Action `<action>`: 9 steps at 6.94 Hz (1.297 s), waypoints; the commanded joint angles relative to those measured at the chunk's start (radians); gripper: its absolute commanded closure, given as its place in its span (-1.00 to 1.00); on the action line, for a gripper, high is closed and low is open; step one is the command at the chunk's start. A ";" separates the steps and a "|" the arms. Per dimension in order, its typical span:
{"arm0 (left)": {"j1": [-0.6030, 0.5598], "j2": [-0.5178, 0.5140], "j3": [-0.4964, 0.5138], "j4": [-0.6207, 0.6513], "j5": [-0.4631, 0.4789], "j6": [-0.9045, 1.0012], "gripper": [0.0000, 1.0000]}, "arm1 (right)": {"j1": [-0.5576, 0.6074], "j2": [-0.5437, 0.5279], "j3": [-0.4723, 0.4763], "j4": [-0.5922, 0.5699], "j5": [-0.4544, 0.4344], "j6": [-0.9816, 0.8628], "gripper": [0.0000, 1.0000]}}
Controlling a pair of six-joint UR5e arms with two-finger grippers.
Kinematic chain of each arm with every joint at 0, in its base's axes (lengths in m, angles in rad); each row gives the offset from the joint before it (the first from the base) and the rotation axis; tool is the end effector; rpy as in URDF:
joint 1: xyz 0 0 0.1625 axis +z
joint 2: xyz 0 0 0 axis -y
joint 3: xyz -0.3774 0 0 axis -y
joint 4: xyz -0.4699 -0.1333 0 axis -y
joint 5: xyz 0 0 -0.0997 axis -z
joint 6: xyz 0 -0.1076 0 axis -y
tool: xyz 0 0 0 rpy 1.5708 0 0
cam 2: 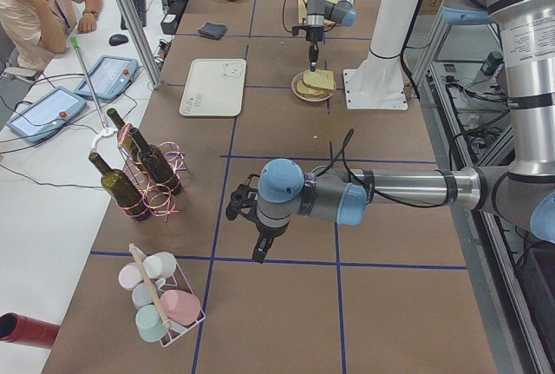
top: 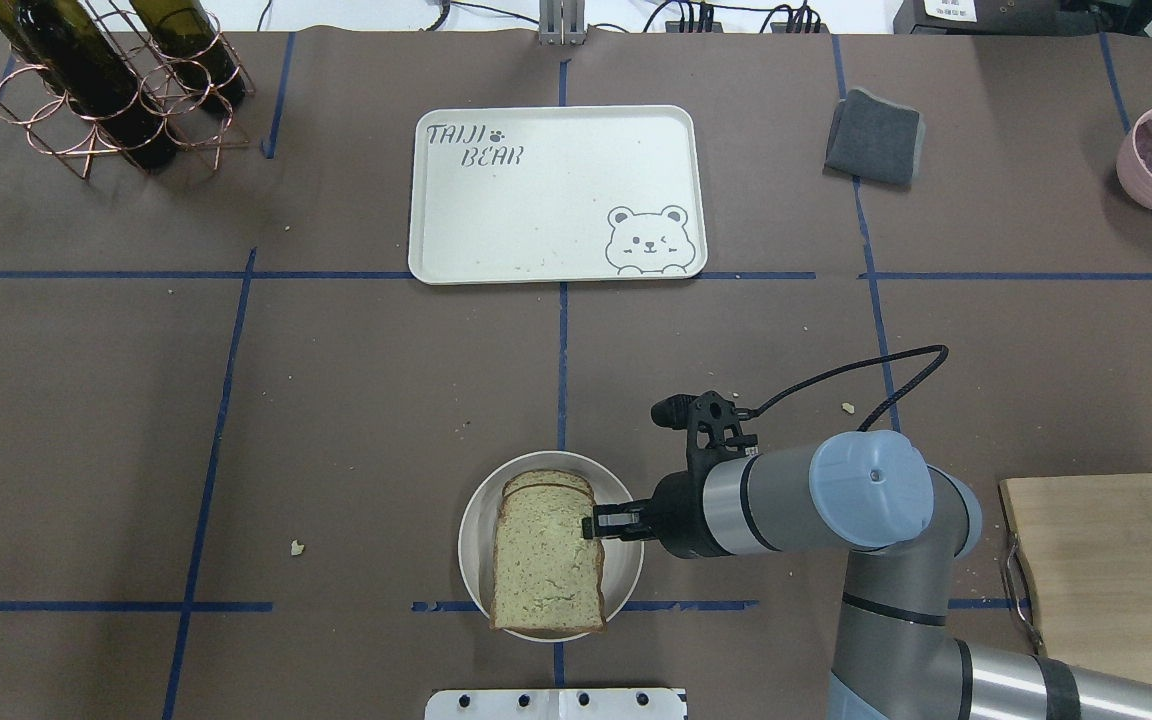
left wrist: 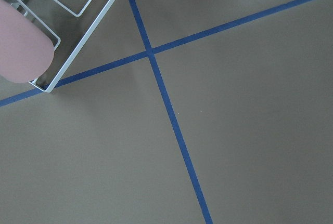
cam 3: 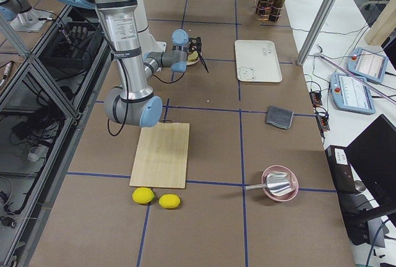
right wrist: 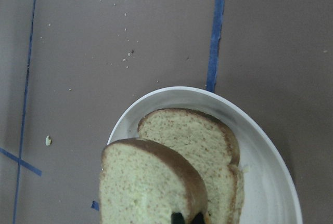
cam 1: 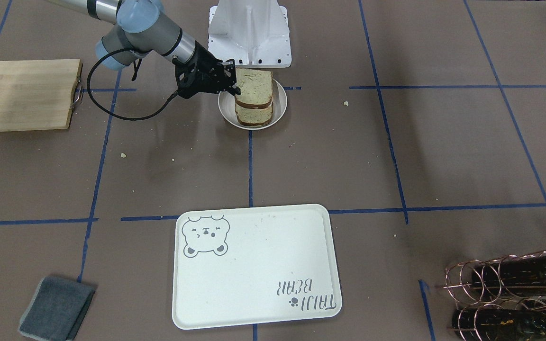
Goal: Make sandwich and place on tray
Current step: 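Carry the bread slice with the right gripper over the egg-topped bread on the plate, then lay the bread slice on the egg, open the right gripper and withdraw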
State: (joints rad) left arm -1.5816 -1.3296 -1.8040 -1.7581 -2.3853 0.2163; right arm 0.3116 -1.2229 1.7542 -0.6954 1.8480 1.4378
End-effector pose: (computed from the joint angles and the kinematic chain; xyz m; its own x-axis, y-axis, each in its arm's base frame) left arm -0.0603 -0.4904 0.5876 0.6739 0.3306 -0.6608 -0.1372 0.9347 0.3278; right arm -0.5889 -0.2988 0.1978 0.1591 -0.0827 0.9838 -0.0169 0.9961 0.0865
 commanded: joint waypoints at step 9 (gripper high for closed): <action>0.003 -0.034 -0.017 -0.140 -0.012 -0.003 -1.00 | 0.319 0.043 0.140 -0.648 0.196 -0.258 -1.00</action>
State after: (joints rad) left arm -1.5795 -1.3421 -1.8115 -1.8279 -2.3981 0.2142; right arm 0.5273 -1.1764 1.8641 -1.1674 1.9759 1.3100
